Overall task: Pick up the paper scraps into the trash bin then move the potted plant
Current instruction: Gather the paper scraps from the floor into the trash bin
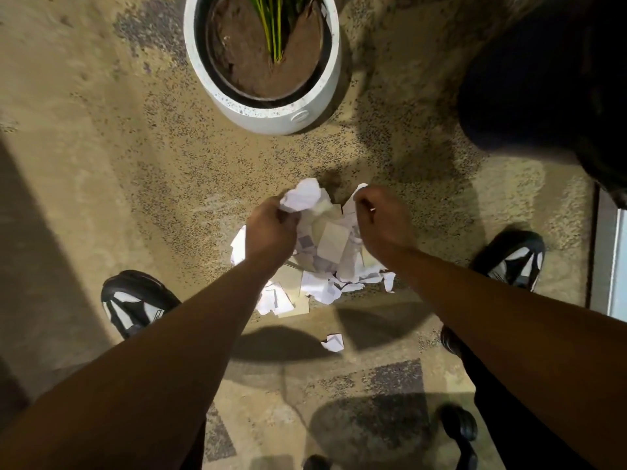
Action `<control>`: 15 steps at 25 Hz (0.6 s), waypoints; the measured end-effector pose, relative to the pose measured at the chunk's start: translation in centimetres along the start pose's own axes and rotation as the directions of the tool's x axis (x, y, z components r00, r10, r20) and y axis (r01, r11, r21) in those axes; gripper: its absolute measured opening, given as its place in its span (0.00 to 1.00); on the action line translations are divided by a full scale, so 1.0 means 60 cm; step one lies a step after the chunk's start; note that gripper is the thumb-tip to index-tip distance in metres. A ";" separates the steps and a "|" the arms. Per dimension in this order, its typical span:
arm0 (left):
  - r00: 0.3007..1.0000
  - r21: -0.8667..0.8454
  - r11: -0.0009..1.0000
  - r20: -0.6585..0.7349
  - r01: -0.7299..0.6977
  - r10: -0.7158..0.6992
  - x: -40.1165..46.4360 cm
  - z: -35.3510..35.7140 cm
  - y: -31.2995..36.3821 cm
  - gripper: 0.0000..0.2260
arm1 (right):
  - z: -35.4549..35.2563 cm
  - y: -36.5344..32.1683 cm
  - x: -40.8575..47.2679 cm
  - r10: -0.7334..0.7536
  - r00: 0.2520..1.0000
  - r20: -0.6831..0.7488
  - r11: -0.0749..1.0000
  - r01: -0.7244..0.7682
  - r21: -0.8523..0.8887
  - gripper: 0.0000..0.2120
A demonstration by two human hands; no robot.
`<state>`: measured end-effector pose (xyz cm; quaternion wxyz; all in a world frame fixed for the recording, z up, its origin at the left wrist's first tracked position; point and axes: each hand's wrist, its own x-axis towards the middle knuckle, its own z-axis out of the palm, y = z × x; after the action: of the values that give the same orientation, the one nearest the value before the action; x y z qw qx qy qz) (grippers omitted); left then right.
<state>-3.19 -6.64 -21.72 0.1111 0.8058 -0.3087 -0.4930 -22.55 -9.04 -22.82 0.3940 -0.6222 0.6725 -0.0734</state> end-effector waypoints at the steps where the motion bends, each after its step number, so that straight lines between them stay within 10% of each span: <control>1: 0.999 -0.011 1.000 -0.037 -0.019 0.018 -0.001 -0.010 -0.007 0.07 | -0.011 0.000 0.005 0.056 0.996 -0.070 0.997 -0.051 0.064 0.07; 6: 0.967 0.290 0.957 -0.237 -0.024 0.096 -0.024 -0.024 -0.065 0.24 | -0.027 0.026 -0.015 0.240 0.968 0.071 0.961 -0.227 -0.158 0.19; 10: 0.895 -0.038 0.907 -0.152 0.419 -0.419 -0.025 -0.003 -0.102 0.49 | 0.026 0.005 -0.062 0.232 0.914 0.334 0.957 -0.154 -0.245 0.41; 15: 0.877 -0.224 0.859 -0.031 0.461 -0.479 -0.034 0.008 -0.102 0.45 | 0.092 -0.027 -0.078 0.150 0.948 0.280 0.983 -0.112 -0.147 0.32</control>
<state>-1.90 -0.55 -23.42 0.0850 0.8607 -0.0440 -0.5000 -18.25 -3.04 -23.59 0.4511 -0.6042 0.6508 0.0886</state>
